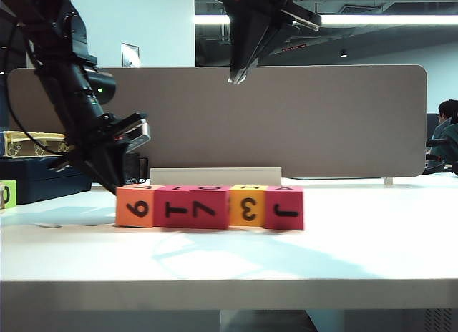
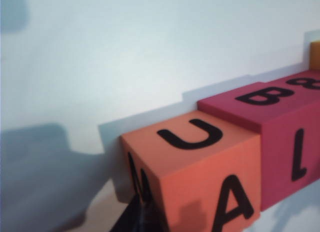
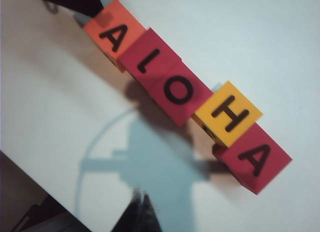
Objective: Select the appropriate blocks from the scattered letter blocks on the table and arrange them in a row to spell out "ALOHA".
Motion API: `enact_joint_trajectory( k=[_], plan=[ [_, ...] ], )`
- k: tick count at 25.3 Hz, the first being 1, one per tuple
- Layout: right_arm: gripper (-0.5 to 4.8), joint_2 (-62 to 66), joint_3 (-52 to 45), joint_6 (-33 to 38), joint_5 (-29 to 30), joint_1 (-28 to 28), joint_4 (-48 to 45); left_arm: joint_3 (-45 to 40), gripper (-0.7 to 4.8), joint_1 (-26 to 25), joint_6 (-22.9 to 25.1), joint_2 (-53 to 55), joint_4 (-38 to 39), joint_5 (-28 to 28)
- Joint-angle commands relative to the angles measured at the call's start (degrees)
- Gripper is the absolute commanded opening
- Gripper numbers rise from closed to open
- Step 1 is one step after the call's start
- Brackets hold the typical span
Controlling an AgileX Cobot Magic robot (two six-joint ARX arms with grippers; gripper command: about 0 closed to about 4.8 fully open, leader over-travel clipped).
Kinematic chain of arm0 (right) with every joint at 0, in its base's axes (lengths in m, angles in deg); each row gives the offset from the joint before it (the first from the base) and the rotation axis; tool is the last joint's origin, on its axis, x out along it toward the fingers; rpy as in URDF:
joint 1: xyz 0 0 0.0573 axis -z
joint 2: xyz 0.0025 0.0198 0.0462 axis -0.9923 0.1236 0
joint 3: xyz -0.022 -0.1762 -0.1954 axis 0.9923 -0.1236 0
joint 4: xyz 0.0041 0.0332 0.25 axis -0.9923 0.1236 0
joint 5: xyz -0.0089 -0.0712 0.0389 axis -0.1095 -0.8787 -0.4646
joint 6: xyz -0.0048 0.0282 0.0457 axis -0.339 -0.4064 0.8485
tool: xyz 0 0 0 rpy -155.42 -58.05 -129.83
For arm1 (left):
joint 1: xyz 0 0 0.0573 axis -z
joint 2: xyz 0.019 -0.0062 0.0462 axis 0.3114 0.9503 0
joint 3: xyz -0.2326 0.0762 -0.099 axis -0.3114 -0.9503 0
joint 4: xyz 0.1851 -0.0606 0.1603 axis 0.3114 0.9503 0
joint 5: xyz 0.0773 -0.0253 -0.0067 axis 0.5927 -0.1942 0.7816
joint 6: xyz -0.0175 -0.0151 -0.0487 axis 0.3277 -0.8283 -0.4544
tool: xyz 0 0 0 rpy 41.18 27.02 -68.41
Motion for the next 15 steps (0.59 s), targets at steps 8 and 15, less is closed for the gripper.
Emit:
enact_joint_trajectory(
  k=[8, 15],
  plan=[
    [-0.04, -0.31, 0.42, -0.20, -0.13, -0.07, -0.07, 0.07, -0.06, 2.27, -0.13, -0.24, -2.03, 4.72],
    [-0.04, -0.31, 0.39, -0.17, -1.99, -0.04, 0.24, 0.09, -0.06, 2.27, -1.57, -2.16, 1.84, 9.97]
  ],
)
